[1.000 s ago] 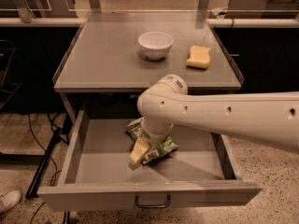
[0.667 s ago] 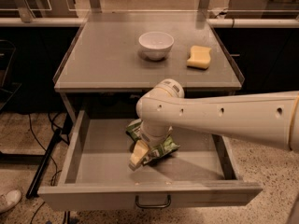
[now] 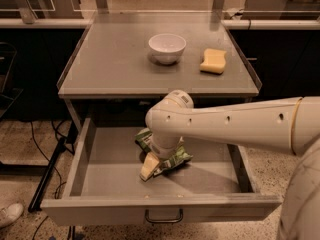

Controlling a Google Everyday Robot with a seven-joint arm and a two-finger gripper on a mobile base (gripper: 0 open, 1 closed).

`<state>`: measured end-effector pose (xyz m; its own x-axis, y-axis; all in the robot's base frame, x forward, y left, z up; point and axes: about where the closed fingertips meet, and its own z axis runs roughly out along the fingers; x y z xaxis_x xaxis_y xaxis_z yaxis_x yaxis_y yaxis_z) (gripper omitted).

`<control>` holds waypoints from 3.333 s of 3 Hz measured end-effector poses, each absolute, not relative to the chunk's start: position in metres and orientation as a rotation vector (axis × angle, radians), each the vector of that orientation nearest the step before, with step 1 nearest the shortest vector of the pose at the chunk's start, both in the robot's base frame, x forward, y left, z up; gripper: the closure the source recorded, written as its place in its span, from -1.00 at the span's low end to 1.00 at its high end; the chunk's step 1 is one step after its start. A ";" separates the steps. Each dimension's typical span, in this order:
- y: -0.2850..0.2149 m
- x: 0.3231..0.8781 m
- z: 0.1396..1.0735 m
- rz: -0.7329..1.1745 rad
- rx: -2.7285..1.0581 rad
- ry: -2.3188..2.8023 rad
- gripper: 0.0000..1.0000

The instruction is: Pick green jalapeno chip bag from top drawer and place on counter

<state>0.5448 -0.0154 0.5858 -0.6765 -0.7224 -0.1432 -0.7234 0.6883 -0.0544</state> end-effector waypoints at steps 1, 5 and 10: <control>-0.015 0.545 0.586 0.010 -1.183 2.744 -0.52; -0.014 0.545 0.596 0.010 -1.183 2.744 1.00; -0.043 0.518 0.721 -0.010 -1.138 2.514 1.00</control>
Offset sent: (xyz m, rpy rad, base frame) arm 0.0000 0.0000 0.0000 0.0000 0.0000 0.0000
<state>0.5178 -0.0433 0.7209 -0.6003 -0.7254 -0.3368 -0.7228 0.6723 -0.1599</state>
